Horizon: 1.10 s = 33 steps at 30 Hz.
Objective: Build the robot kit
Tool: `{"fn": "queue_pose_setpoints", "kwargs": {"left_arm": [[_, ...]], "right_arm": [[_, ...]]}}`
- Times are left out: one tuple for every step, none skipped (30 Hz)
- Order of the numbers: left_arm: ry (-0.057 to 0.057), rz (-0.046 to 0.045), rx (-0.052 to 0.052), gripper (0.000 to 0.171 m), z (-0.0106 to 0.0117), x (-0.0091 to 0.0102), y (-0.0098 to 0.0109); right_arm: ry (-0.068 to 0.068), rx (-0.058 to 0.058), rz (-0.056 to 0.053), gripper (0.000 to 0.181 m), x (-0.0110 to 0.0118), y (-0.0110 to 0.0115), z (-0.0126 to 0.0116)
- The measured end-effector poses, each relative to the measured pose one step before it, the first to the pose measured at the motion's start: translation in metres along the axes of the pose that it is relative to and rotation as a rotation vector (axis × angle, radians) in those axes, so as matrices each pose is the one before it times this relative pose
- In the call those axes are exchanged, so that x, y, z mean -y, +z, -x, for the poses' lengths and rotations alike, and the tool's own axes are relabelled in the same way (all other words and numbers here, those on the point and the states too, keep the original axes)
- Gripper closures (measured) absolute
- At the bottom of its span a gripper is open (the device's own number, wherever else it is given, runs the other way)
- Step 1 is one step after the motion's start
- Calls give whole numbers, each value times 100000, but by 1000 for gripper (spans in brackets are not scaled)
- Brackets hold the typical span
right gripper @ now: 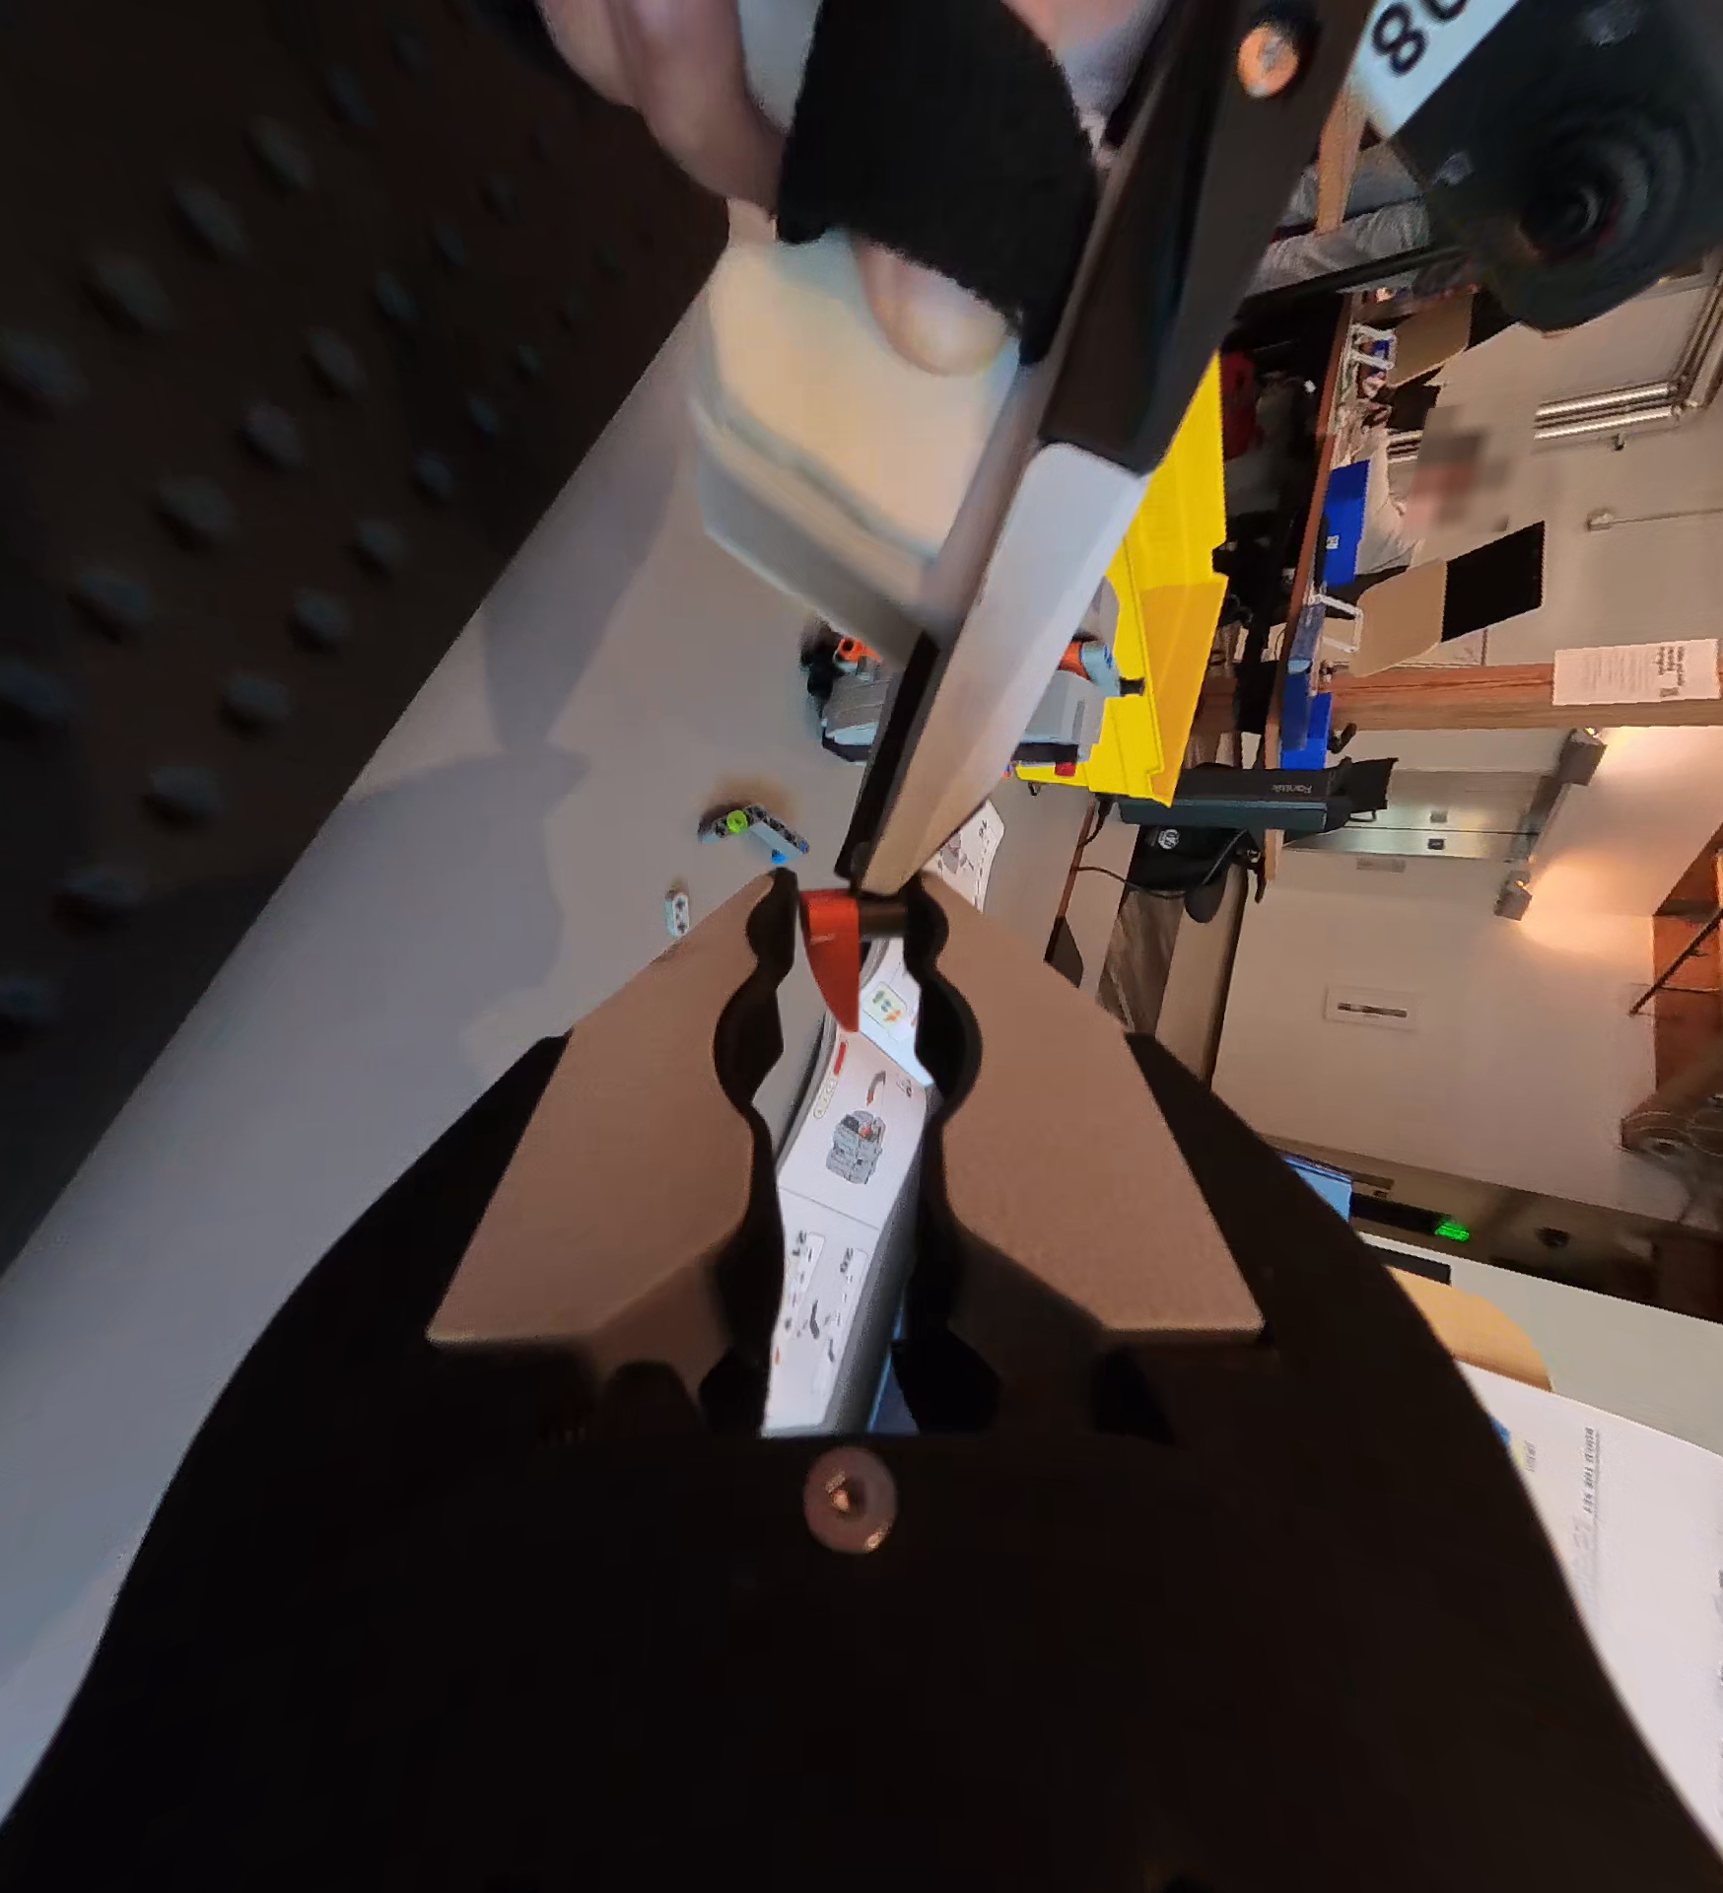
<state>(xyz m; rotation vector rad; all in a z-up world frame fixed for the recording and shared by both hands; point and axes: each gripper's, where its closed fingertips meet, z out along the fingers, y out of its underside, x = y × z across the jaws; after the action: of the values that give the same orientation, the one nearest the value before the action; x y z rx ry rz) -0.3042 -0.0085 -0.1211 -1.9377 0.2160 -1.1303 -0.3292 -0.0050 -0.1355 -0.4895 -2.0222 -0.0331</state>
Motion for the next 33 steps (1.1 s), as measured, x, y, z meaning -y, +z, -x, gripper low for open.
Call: {"fn": "queue_pose_setpoints", "kwargs": {"left_arm": [[147,-3,822,165,130,10,19],[-262,-421,-42,165,5,68,-23],[-419,-364,484,165,120,81,-59],[2,-158,794,166,157,47,-37],[94,-189,632,166,94,57,-17],[-26,66,739,165,122,22,-4],[26,264,920,165,157,-20,8],[49,283,890,165,164,-40,49],[-3,111,509,165,115,-41,47],[-127,169,313,165,74,-65,47],[-57,-13,290,165,65,-28,41],[59,-100,314,165,56,-17,16],[-157,-423,234,166,61,51,-8],[-252,-376,118,166,60,52,-4],[-415,-244,56,165,68,44,-12],[-604,-148,300,165,122,17,17],[-267,168,589,165,135,-59,64],[108,436,897,165,162,-118,82],[188,406,932,165,154,-125,93],[51,-68,749,165,141,-48,68],[44,270,748,165,126,-77,52],[215,562,845,165,133,-115,73],[305,209,873,165,135,-58,65],[172,277,834,165,128,-78,50],[141,590,809,165,125,-136,85],[93,84,591,165,112,-70,67],[-142,126,248,165,92,-88,47],[-322,1,-144,165,68,-69,41],[45,-566,-345,165,29,30,-22],[890,-589,-308,165,7,70,-92],[1385,443,587,165,96,-38,-106],[2586,1503,3531,156,456,-135,-127],[4771,1488,5349,142,630,-86,-158]], "right_arm": [[1881,-342,-466,162,123,18,-118],[1613,70,579,162,-58,42,-83],[717,-82,622,162,-79,49,-60],[94,-705,477,161,-29,53,-73],[-423,-895,681,161,-54,85,-56],[-761,-665,737,161,-38,100,-5],[-1159,-527,1022,160,-82,77,32],[-1208,-435,1046,159,-102,49,16],[-686,-122,760,158,-68,28,24],[419,106,148,157,-24,11,9],[994,817,112,157,-50,27,66],[914,594,-122,158,-32,10,44],[553,486,-19,160,-39,22,28],[365,4,195,160,-47,50,-14],[488,-14,478,161,-80,89,-5],[857,335,679,162,-90,108,55],[873,784,803,162,-102,129,136],[591,1209,765,163,-123,144,196],[519,712,581,163,-123,110,118],[478,266,121,163,-85,114,63],[660,991,114,164,-73,125,160],[649,620,219,164,-98,126,110],[335,143,255,164,-92,115,65],[304,680,350,164,-83,128,154],[484,642,604,164,-104,116,136],[289,284,465,164,-75,99,80],[-55,507,229,164,-61,85,127],[177,69,-224,164,-23,64,24],[1298,-291,-785,164,37,38,-95],[2086,782,-1675,164,125,13,-7],[2850,2057,-1881,164,144,8,148],[3044,2586,-1979,164,106,-1,201],[3908,2080,-1788,163,-9,12,62]]}}
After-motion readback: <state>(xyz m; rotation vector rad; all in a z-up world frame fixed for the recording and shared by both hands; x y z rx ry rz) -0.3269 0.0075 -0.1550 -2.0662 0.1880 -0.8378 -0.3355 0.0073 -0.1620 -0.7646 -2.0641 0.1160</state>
